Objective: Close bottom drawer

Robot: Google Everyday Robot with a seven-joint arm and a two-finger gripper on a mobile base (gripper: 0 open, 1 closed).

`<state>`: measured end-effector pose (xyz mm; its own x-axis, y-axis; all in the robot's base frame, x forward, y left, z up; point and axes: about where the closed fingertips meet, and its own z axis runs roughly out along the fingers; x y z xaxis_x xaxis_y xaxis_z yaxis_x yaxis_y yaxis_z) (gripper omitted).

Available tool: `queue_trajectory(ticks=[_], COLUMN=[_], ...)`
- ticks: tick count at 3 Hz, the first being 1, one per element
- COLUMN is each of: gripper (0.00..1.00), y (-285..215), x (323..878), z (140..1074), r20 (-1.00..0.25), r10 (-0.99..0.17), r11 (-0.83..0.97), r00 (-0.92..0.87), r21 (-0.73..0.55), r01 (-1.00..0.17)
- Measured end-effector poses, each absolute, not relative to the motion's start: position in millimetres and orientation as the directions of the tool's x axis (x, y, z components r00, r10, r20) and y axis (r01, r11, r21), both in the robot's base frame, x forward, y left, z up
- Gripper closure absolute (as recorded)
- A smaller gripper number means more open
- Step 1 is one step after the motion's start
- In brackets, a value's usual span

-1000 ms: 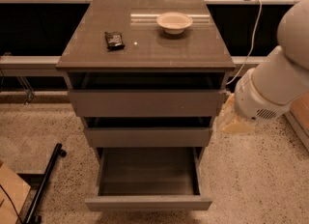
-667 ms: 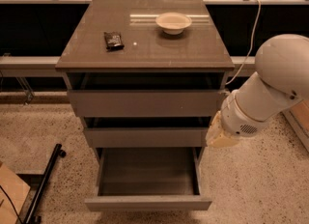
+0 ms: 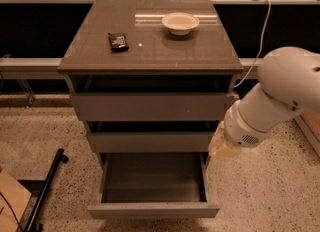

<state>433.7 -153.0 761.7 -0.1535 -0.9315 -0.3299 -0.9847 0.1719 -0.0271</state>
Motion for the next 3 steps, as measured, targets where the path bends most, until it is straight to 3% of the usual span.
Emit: queue_trajectory(ticks=[3], gripper=[1.00], y=[-135.1], x=[494.4], z=[624.5], r20=[-0.404], r10=[-0.903], r11=[0.163], r00=[-0.143], r21=[-0.017], r01=[-0.986])
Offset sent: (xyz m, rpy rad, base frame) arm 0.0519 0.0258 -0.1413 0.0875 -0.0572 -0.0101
